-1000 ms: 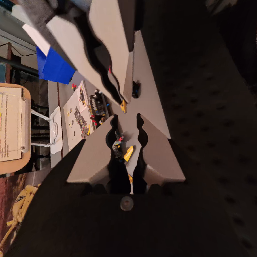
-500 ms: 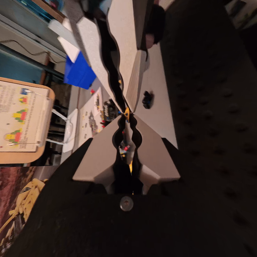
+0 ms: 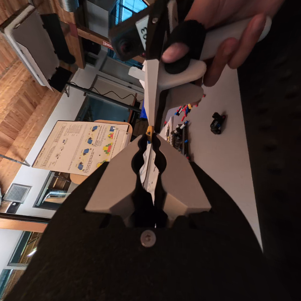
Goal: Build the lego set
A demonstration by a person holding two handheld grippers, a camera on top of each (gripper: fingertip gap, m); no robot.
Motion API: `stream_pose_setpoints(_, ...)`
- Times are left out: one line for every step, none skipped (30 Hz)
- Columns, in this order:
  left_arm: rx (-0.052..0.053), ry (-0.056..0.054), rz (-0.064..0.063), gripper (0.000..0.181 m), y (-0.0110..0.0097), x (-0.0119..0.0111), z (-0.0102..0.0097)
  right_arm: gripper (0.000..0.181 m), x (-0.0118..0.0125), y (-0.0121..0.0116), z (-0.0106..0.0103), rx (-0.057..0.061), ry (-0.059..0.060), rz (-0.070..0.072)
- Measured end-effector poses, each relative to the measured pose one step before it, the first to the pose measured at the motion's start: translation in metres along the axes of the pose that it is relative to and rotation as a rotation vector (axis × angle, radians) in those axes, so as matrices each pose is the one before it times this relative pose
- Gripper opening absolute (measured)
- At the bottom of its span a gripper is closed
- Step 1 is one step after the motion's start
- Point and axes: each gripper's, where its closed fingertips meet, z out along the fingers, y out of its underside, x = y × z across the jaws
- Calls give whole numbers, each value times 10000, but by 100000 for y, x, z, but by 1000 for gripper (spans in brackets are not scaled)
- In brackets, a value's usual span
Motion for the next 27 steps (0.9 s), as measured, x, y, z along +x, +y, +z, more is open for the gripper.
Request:
stream_pose_setpoints(-178, 79, 146, 4, 280, 225, 181, 11, 276, 301, 102, -176, 257, -99)
stream_pose_setpoints(-117, -30, 158, 4, 162, 89, 124, 11, 253, 63, 19, -26, 248, -169)
stream_pose_setpoints(33, -131, 158, 4, -54, -58, 28, 11, -62, -173, -81, 107, 29, -89)
stream_pose_setpoints(39, -48, 102, 4, -66, -8, 26, 11, -30, -34, -87, 2, 4, 3)
stream_pose_setpoints(-27, -7, 28, 4, 22, -17, 38, 11, -20, 33, -58, -15, -27, 11)
stream_pose_setpoints(52, -40, 2, 3, -75, -54, -18, 14, -174, -180, -122, 157, -191, 59)
stream_pose_setpoints(126, 5, 21, 3, -153, 52, -56, 18, -113, -296, -203, 214, -215, 130)
stream_pose_setpoints(108, -58, 49, 4, -144, 2, -67, 19, -15, -218, -250, 126, -168, 99)
stream_pose_setpoints(159, -52, 70, 3, -231, -10, -99, 18, 64, -174, -225, 80, -83, -51)
stream_pose_setpoints(99, 19, 41, 4, -158, 79, -37, 17, 51, -46, -110, -25, -7, -177)
stream_pose_setpoints(-43, 28, -17, 4, 45, 44, 50, 15, -197, 284, 72, -263, -104, -287)
stream_pose_setpoints(-37, 71, -40, 4, 45, 97, 77, 14, -132, 307, 203, -294, 15, -297)
stream_pose_setpoints(3, 36, -45, 4, -26, 46, 39, 14, -27, 170, 241, -165, 103, -287)
stream_pose_setpoints(-23, -17, -47, 4, 7, -47, 11, 14, 16, -7, 141, -53, 122, -244)
stream_pose_setpoints(-37, 23, -42, 4, 44, 11, 17, 13, 84, -28, 0, -23, 97, -214)
stream_pose_setpoints(-54, 60, -29, 4, 86, 57, 19, 13, 109, 89, 44, -98, 45, -11)
stream_pose_setpoints(-71, 56, -1, 4, 146, 103, 35, 13, 146, 128, 61, -110, 62, 55)
stream_pose_setpoints(-101, 30, 17, 4, 167, 121, 47, 13, 189, 138, 86, -93, 129, -17)
stream_pose_setpoints(-93, 16, 17, 4, 158, 133, 42, 13, 146, 111, 71, -51, 136, -63)
stream_pose_setpoints(-50, 42, 15, 4, 123, 153, 40, 13, 130, 95, 42, -28, 114, -19)
stream_pose_setpoints(-60, 62, 2, 4, 152, 142, 72, 13, 184, 105, 22, -19, 113, 84)
stream_pose_setpoints(-124, 66, -34, 4, 207, 113, 102, 13, 233, 48, 64, 39, 118, 154)
stream_pose_setpoints(-198, 90, -79, 4, 295, 111, 141, 13, 314, 27, 109, 58, 192, 149)
stream_pose_setpoints(-216, 133, -108, 4, 326, 192, 153, 13, 391, 100, 148, -19, 318, 57)
stream_pose_setpoints(-139, 84, -110, 5, 246, 151, 126, 13, 470, 85, 160, -37, 470, -101)
stream_pose_setpoints(-91, 20, -78, 6, 164, 85, 70, 13, 437, 22, 153, -8, 500, -188)
stream_pose_setpoints(-143, 20, -43, 6, 226, 98, 93, 13, 213, 32, 149, -49, 371, -175)
